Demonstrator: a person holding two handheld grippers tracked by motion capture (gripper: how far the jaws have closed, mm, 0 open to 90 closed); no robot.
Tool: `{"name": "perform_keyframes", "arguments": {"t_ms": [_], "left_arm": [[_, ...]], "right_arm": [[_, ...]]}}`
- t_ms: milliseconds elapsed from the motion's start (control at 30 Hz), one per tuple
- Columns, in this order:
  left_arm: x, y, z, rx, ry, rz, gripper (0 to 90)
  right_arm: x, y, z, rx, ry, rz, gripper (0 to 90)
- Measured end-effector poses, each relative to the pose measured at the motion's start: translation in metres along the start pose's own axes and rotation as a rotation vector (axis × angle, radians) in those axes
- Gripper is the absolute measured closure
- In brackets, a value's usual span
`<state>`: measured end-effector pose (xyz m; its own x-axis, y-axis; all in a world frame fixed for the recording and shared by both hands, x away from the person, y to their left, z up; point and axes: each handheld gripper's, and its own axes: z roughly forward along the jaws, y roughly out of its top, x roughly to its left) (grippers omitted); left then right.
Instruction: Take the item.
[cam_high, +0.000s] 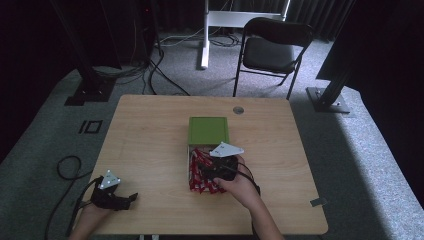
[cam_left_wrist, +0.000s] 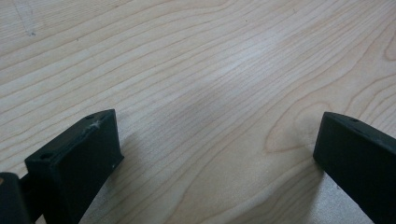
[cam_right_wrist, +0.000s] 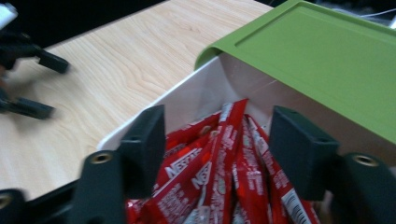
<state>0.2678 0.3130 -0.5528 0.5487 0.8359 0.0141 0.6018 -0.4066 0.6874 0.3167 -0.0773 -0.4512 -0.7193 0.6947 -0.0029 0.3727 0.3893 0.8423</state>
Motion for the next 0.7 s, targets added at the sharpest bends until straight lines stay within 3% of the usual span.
{"name": "perform_keyframes", "arguments": {"t_ms": [33, 67, 133, 200, 333, 533, 700], "left_arm": [[0.000, 0.000, 0.000, 0.000, 0.000, 0.001, 1.5], [0.000, 0.000, 0.000, 0.000, 0.001, 0.002, 1.5], [0.000, 0.000, 0.000, 0.000, 0.001, 0.002, 1.5], [0.000, 0.000, 0.000, 0.000, 0.001, 0.002, 1.5], [0.000, 0.000, 0.000, 0.000, 0.001, 0.002, 1.5], [0.000, 0.000, 0.000, -0.001, 0.001, 0.000, 1.5], [0.000, 0.000, 0.000, -0.001, 0.001, 0.000, 1.5]], "right_arm": [[0.000, 0.000, 0.002, -0.004, -0.007, 0.007, 40.9], [0.000, -0.001, 0.003, -0.001, -0.004, 0.000, 48.9], [-0.002, -0.001, 0.006, 0.019, 0.014, 0.023, 49.4], [-0.002, -0.001, 0.009, 0.019, -0.001, 0.023, 51.9], [-0.003, -0.003, 0.017, 0.078, 0.059, 0.039, 56.1], [-0.004, -0.005, 0.025, 0.106, 0.003, 0.048, 66.4], [-0.003, -0.004, 0.030, 0.131, -0.014, 0.058, 69.1]]}}
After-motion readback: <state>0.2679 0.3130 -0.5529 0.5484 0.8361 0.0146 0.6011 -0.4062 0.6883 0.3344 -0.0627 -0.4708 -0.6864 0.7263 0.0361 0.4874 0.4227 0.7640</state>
